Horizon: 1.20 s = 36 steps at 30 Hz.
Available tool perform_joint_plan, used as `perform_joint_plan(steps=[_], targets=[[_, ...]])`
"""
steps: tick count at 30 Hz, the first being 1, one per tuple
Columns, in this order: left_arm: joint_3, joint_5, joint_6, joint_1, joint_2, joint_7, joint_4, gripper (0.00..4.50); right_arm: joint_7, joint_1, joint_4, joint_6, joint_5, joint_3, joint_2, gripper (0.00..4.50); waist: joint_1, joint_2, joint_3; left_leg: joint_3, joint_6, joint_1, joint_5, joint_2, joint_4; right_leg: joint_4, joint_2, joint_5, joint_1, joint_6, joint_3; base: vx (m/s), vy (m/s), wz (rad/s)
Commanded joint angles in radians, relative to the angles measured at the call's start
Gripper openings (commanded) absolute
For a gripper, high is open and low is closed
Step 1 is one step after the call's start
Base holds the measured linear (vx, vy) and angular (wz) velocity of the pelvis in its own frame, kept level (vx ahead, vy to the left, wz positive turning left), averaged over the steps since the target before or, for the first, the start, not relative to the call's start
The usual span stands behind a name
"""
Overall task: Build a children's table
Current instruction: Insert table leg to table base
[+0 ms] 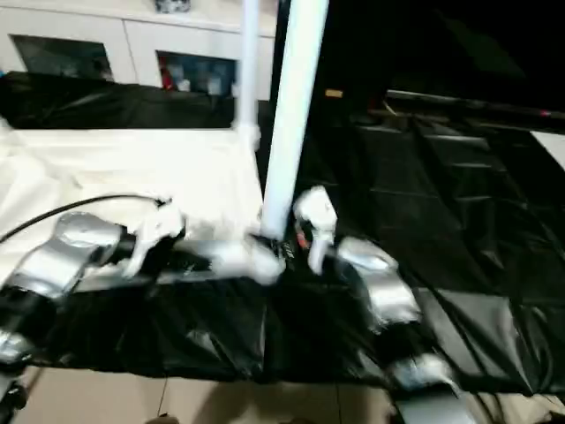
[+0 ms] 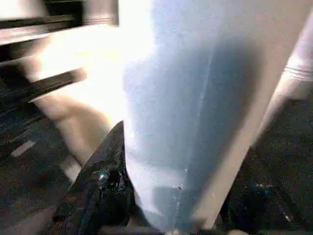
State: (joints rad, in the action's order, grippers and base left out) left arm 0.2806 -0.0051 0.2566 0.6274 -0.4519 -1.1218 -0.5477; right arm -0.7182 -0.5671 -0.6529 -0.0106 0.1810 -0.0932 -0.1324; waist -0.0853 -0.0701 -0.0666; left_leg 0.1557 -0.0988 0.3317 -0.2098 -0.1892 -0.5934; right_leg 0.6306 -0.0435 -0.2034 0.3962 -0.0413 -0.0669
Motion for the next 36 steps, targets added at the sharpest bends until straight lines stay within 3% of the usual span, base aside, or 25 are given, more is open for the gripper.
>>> perform_joint_plan(steps=[1,4,7,8,12,16,19,21,24,27,30,31,34,36], targets=[[-0.039,0.002,0.074,0.032,0.043,0.116,0.063,0.00,0.131,0.007,-0.115,0.053,-0.043,0.003,0.027,1.88,-0.002,0.018,0.051,-0.013,-0.015,0.005,-0.181,-0.050,0.086,-0.092,-0.115,-0.328,-0.046,-0.168,0.068,0.000,0.000,0.00],[-0.046,0.003,0.110,0.028,0.069,0.157,0.092,0.00,0.180,-0.009,-0.139,0.061,-0.044,0.013,0.041,1.88,-0.006,0.017,0.056,-0.007,-0.001,0.007,-0.130,-0.047,0.081,-0.084,-0.110,-0.226,-0.050,-0.182,0.068,0.000,0.000,0.00],[-0.044,-0.003,0.229,0.000,0.159,0.237,0.203,0.00,0.314,-0.056,-0.214,0.095,-0.041,0.038,0.086,1.88,-0.005,0.016,0.065,-0.003,0.013,0.011,-0.046,-0.046,0.075,-0.066,-0.107,-0.055,-0.058,-0.218,0.066,0.000,0.000,0.00],[-0.031,0.005,0.230,-0.007,0.166,0.241,0.211,0.00,0.322,-0.062,-0.224,0.099,-0.039,0.040,0.096,1.88,-0.006,0.014,0.066,-0.002,0.021,0.012,-0.039,-0.043,0.074,-0.067,-0.106,-0.042,-0.061,-0.218,0.065,0.000,0.000,0.00],[-0.012,0.016,0.222,-0.015,0.180,0.253,0.208,0.00,0.333,-0.070,-0.236,0.097,-0.042,0.043,0.119,1.88,-0.005,0.015,0.065,-0.001,0.029,0.012,-0.049,-0.042,0.075,-0.069,-0.104,-0.051,-0.061,-0.206,0.065,0.000,0.000,0.00],[-0.002,0.023,0.211,-0.017,0.167,0.251,0.201,0.00,0.332,-0.069,-0.228,0.090,-0.059,0.033,0.139,1.88,-0.005,0.015,0.063,-0.002,0.015,0.009,-0.096,-0.044,0.078,-0.079,-0.107,-0.141,-0.058,-0.185,0.066,0.000,0.000,0.00],[0.002,0.023,0.223,-0.022,0.159,0.255,0.216,0.00,0.334,-0.076,-0.243,0.077,-0.060,0.036,0.150,1.88,-0.004,0.016,0.064,-0.003,0.008,0.009,-0.098,-0.045,0.079,-0.077,-0.108,-0.140,-0.058,-0.182,0.066,0.000,0.000,0.00],[0.000,0.028,0.233,-0.030,0.148,0.252,0.239,0.00,0.312,-0.090,-0.267,0.062,-0.033,0.055,0.161,2.44,-0.001,0.016,0.066,-0.003,0.009,0.010,-0.092,-0.046,0.079,-0.073,-0.108,-0.115,-0.058,-0.190,0.066,0.000,0.000,0.00],[-0.002,0.029,0.222,-0.036,0.136,0.238,0.241,0.00,0.277,-0.095,-0.262,0.050,-0.014,0.066,0.160,2.67,0.004,0.018,0.066,-0.001,0.017,0.009,-0.094,-0.044,0.076,-0.075,-0.106,-0.104,-0.058,-0.199,0.066,0.000,0.000,0.00],[-0.005,0.024,0.196,-0.040,0.122,0.219,0.235,0.00,0.233,-0.094,-0.247,0.040,-0.009,0.065,0.151,2.92,0.003,0.020,0.068,-0.001,0.026,0.012,-0.054,-0.044,0.075,-0.065,-0.104,-0.033,-0.061,-0.215,0.065,0.000,0.000,0.00],[-0.007,0.020,0.187,-0.040,0.118,0.211,0.233,0.00,0.214,-0.091,-0.238,0.039,-0.010,0.061,0.147,3.18,0.003,0.019,0.067,-0.001,0.029,0.011,-0.068,-0.045,0.075,-0.068,-0.105,-0.046,-0.061,-0.221,0.065,0.000,0.000,0.00],[-0.008,0.006,0.168,-0.046,0.104,0.184,0.233,0.00,0.158,-0.079,-0.205,0.039,-0.015,0.048,0.133,3.18,0.002,0.024,0.067,-0.001,0.028,0.010,-0.073,-0.044,0.075,-0.070,-0.105,-0.054,-0.061,-0.220,0.065,0.000,0.000,0.00],[-0.011,-0.033,0.109,-0.066,0.072,0.098,0.253,0.00,0.004,-0.044,-0.117,0.052,-0.005,0.004,0.091,3.54,0.001,0.020,0.068,-0.002,0.044,0.014,-0.064,-0.044,0.073,-0.068,-0.103,-0.029,-0.067,-0.216,0.066,0.000,0.000,0.00],[-0.012,-0.039,0.107,-0.069,0.065,0.083,0.257,0.00,-0.027,-0.034,-0.094,0.053,-0.006,-0.010,0.079,3.72,0.000,0.022,0.068,0.000,0.048,0.009,-0.059,-0.046,0.074,-0.067,-0.104,-0.020,-0.062,-0.226,0.065,0.000,0.000,0.00]])
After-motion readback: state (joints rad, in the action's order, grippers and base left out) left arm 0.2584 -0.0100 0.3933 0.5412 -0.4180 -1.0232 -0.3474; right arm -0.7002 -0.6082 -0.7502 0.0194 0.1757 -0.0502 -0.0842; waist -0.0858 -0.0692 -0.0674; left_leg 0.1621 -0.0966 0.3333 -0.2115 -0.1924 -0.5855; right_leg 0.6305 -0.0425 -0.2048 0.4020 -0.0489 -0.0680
